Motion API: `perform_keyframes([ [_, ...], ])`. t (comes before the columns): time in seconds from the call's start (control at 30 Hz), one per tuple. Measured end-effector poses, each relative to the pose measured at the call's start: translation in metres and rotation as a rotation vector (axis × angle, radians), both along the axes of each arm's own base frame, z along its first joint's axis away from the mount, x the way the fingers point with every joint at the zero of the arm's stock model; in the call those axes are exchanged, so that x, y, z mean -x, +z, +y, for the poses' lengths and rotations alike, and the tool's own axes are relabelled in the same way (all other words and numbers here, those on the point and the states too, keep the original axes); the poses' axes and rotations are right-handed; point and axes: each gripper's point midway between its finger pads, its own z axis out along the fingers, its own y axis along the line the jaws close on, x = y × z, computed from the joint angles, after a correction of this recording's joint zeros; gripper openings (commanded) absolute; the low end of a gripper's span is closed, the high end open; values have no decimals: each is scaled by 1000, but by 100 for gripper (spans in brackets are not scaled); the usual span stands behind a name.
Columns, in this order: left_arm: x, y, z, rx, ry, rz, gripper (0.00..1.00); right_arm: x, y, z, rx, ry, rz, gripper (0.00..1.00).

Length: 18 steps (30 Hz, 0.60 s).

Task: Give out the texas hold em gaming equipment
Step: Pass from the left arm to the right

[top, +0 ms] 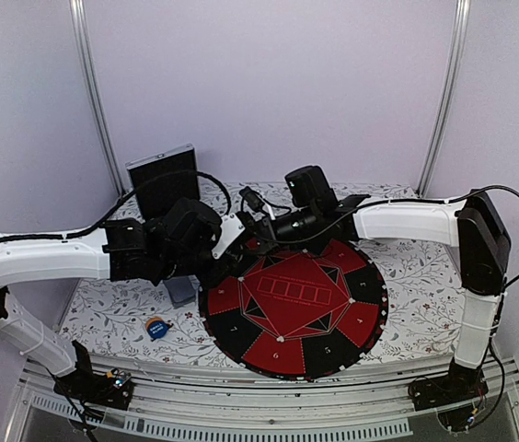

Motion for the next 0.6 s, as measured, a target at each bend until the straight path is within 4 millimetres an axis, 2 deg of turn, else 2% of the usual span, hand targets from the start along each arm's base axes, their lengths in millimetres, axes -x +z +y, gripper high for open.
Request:
perform_keyframes([
  [0.07, 0, 1, 0, 1, 2, -3, 91, -2, 0, -1, 0, -4, 1, 1],
  [0.1, -1, 1, -1, 6, 3, -3, 97, -3, 0, -3, -1, -9, 1, 1],
  [0.2, -2, 2, 1, 15, 23, -8, 98, -19, -8, -19, 18, -55, 2, 2],
  [0.27, -5, 3, 4, 19, 53, -16, 98, -41, -18, -40, 42, -118, 7, 1],
  [0.33, -10, 3, 10, 34, 103, -17, 98, -72, -29, -68, 67, -208, 17, 1],
  [0.4, -14, 0, 16, 54, 144, -2, 98, -115, -39, -107, 92, -331, 27, 1],
  [0.47, -22, -5, 27, 75, 198, 21, 98, -149, -50, -138, 111, -429, 38, 1],
  [0.53, -29, -11, 41, 91, 258, 41, 98, -182, -69, -165, 138, -515, 58, 1],
  [0.6, -32, -16, 52, 101, 297, 59, 98, -201, -90, -179, 163, -559, 83, 1],
])
